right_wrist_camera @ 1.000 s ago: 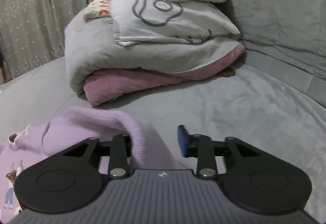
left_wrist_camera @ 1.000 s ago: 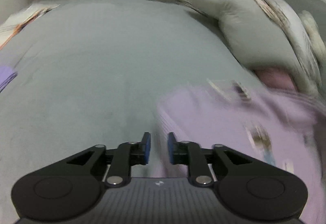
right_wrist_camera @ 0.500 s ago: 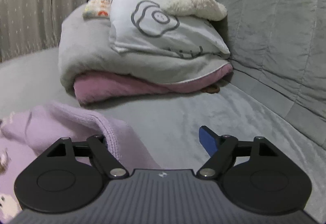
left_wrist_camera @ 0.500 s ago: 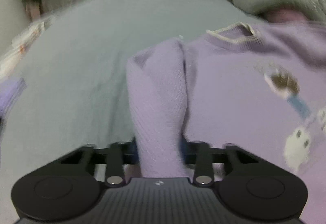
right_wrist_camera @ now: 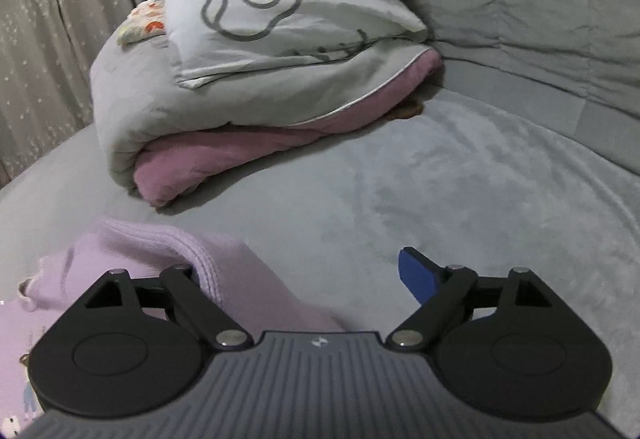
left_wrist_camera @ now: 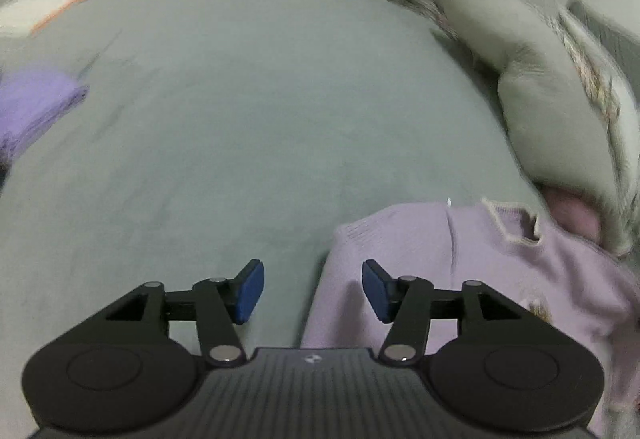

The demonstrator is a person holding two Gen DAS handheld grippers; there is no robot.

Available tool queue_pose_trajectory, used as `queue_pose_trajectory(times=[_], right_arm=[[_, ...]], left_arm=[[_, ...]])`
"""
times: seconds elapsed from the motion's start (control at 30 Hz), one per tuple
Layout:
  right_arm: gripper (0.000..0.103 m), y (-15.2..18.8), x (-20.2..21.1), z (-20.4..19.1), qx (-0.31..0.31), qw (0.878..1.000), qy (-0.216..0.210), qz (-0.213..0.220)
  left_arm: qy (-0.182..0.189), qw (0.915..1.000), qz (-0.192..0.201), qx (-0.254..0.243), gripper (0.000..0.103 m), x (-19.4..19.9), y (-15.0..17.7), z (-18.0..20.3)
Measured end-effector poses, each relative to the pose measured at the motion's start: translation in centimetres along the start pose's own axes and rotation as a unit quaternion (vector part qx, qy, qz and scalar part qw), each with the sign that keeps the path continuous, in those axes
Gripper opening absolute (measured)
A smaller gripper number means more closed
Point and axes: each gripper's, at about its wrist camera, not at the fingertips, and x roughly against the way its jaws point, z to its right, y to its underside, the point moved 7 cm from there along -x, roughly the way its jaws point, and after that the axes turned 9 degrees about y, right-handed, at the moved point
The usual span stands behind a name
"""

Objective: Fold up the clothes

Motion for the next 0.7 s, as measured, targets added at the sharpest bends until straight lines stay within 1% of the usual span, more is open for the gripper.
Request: queue_pose_trajectory(times=[0.03, 0.07, 0.1, 0.13, 0.17, 0.2, 0.23, 0.27, 0.3, 0.33, 0.4, 0.43, 0.47, 0.5, 0.53, 0.57, 0.6, 0.63, 0.67, 0.7], right_arm=[[0.092, 0.0, 0.0, 0.0, 0.005, 1.000, 0.004, 0.004], [0.092, -0.1, 0.1, -0.1, 0.007, 1.000, 0.003, 0.007], [0.092, -0.1, 0.1, -0.2, 0.008, 1.000, 0.002, 0.010], [0.092, -0.2, 0.4, -0.3, 0.015, 1.000, 0.003, 0.015], [0.092, -0.3, 0.7, -0.5, 0.023, 0.999, 0.004, 0.022], [0.092, -0.4, 1.1, -0.7, 0.028, 0.999, 0.003, 0.028], [0.092, -0.5, 1.3, -0.9, 0.031, 0.999, 0.001, 0.033], [0.092, -0.7, 1.6, -0.8, 0.032, 0.999, -0.001, 0.039], [0.092, -1.0, 1.9, -0.8, 0.035, 0.998, 0.001, 0.045], [0.092, -1.1, 2.2, -0.8, 0.042, 0.998, 0.006, 0.050], [0.092, -1.2, 2.2, -0.9, 0.065, 0.996, 0.019, 0.053], [0.094, -0.9, 1.6, -0.8, 0.083, 0.995, 0.029, 0.040], [0.098, -0.4, 0.8, -0.6, 0.103, 0.994, 0.038, 0.018], [0.099, 0.0, 0.2, -0.4, 0.116, 0.992, 0.044, 0.002], [0.099, 0.4, -0.3, 0.0, 0.117, 0.992, 0.042, -0.009], [0.099, 0.4, -0.5, 0.8, 0.103, 0.994, 0.037, -0.016], [0.099, 0.0, -0.2, 1.4, 0.087, 0.996, 0.033, -0.015], [0.099, -0.7, 0.5, 1.6, 0.080, 0.996, 0.027, 0.001], [0.099, -1.9, 1.8, 1.9, 0.071, 0.997, 0.017, 0.030], [0.103, -2.7, 2.8, 2.2, 0.063, 0.997, 0.012, 0.052]], left_arm=[[-0.002, 1.0000, -0.001, -0.006, 0.055, 0.4, 0.8, -0.1], [0.005, 0.9997, -0.004, -0.023, 0.055, 1.0, 1.9, 0.5], [0.017, 0.9990, -0.007, -0.041, 0.056, 1.2, 3.1, 1.6], [0.034, 0.9972, -0.011, -0.066, 0.056, 1.5, 5.2, 3.6], [0.037, 0.9966, -0.011, -0.073, 0.061, 1.7, 5.8, 4.4], [0.031, 0.9951, -0.006, -0.094, 0.069, 1.8, 7.0, 5.7], [0.010, 0.9914, -0.004, -0.130, 0.071, 1.3, 8.5, 7.4], [0.003, 0.9900, -0.003, -0.141, 0.071, 1.2, 8.9, 8.0], [-0.018, 0.9855, -0.001, -0.169, 0.072, 0.6, 9.7, 9.0], [-0.042, 0.9787, 0.003, -0.201, 0.072, 0.0, 10.6, 10.2], [-0.069, 0.9709, -0.011, -0.229, 0.080, -1.9, 11.9, 11.3], [-0.081, 0.9669, -0.019, -0.241, 0.081, -2.9, 12.5, 11.7], [-0.085, 0.9661, -0.021, -0.243, 0.081, -2.6, 12.7, 11.6], [-0.096, 0.9660, -0.025, -0.239, 0.081, -3.2, 12.6, 11.3], [-0.100, 0.9685, -0.023, -0.227, 0.081, -3.9, 12.1, 11.0], [-0.100, 0.9711, -0.017, -0.216, 0.080, -3.9, 11.5, 10.8], [-0.100, 0.9735, -0.009, -0.205, 0.071, -3.8, 11.0, 10.6], [-0.101, 0.9770, -0.002, -0.188, 0.068, -3.7, 10.0, 10.1], [-0.101, 0.9790, 0.002, -0.177, 0.057, -3.5, 9.5, 9.8], [-0.101, 0.9836, 0.012, -0.149, 0.052, -3.0, 8.3, 8.6]])
